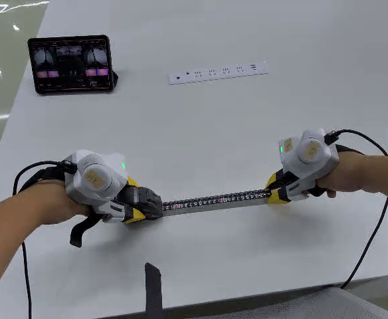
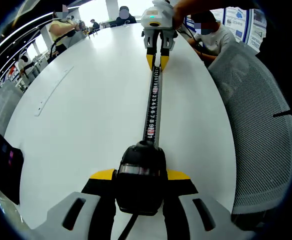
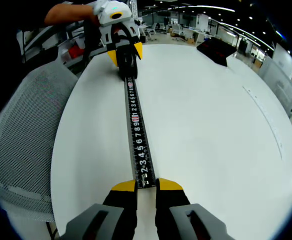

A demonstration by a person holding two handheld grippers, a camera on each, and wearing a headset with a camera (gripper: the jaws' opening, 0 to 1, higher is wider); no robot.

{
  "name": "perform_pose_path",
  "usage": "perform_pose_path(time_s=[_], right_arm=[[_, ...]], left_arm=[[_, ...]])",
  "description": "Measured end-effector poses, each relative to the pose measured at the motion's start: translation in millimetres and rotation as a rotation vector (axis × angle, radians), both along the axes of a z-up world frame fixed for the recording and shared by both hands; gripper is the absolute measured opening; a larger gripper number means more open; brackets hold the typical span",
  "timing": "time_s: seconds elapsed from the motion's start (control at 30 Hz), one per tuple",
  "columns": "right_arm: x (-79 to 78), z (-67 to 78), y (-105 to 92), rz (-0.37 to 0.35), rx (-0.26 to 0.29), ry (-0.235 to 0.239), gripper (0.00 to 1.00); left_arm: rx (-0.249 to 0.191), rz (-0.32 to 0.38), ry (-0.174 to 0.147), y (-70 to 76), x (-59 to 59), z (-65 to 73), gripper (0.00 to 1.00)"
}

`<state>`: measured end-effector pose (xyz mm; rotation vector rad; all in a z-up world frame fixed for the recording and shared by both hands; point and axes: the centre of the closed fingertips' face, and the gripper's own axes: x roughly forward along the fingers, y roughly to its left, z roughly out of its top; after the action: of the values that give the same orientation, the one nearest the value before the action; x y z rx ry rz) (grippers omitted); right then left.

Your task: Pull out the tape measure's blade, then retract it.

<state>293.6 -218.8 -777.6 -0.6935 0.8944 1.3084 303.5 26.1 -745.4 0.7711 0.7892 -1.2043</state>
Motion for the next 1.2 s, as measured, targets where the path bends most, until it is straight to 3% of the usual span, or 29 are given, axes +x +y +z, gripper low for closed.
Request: perform_pose_path(time_s=[0.83,1.03,1.2], right_arm=[[1.4,-1.4,-12.4,-0.029,0.002,0.015,0.10],[1.7,-2.6,-12.6,0.001,-0.020,0.011,0.11],[2.2,-3.7,-12.3,0.058,-0.049,-0.021,0.11]], left_arm=[[-0.011,0.007,-0.001,-1.7,0.0,1.1,0.31],[-0.020,-0.005,0.005,-2.5,0.6,1.7,0.32],[-0.018,0.005,0.006,-2.2,0.4,0.4,0.33]])
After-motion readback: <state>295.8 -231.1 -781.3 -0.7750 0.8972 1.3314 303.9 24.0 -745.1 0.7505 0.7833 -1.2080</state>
